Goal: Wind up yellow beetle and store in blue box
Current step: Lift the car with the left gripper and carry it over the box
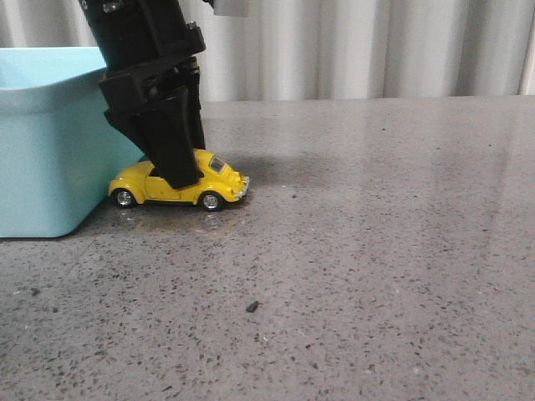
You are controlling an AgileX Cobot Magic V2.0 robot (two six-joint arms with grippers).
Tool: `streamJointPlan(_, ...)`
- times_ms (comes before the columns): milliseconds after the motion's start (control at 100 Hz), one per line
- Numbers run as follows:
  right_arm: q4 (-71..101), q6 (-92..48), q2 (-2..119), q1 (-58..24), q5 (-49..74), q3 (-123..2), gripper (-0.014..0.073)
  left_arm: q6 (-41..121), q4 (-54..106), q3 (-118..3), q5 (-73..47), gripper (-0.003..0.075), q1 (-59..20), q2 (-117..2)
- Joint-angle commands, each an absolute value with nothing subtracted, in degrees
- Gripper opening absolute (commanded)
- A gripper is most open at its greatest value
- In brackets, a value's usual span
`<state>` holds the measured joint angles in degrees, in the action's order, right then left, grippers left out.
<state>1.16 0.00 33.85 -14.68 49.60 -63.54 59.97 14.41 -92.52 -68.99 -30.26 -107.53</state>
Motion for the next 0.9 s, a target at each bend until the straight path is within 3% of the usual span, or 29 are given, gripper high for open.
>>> streamJointPlan(0, 0.79, 0.0, 34.13, -14.84, 44.3, -64.79, -0.0041, 59.9, 17.16, -94.19, -67.78, 0.0469, -29.97, -105.29)
streamJointPlan(170, 0.79, 0.0, 34.13, -14.84, 43.74, -64.79, -0.0041, 59.9, 18.68, -94.19, -68.82, 0.0461, -29.97, -105.48)
streamJointPlan(270, 0.79, 0.0, 34.13, -14.84, 43.74, -64.79, -0.0041, 59.9, 18.81, -94.19, -69.88, 0.0409, -29.97, -105.48)
streamJointPlan(520, 0.79, 0.0, 34.13, -14.84, 43.74, -64.79, -0.0041, 59.9, 18.81, -94.19, -72.5, 0.016, -29.97, -105.48)
streamJointPlan(630, 0.79, 0.0, 34.13, -14.84, 43.74, -64.79, -0.0041, 59.9, 19.64, -94.19, -72.5, 0.0096, -29.97, -105.48)
streamJointPlan(890, 0.79, 0.0, 34.13, -14.84, 42.91, -64.79, -0.0041, 59.9, 26.7, -102.88, -71.12, 0.0081, -29.97, -105.31)
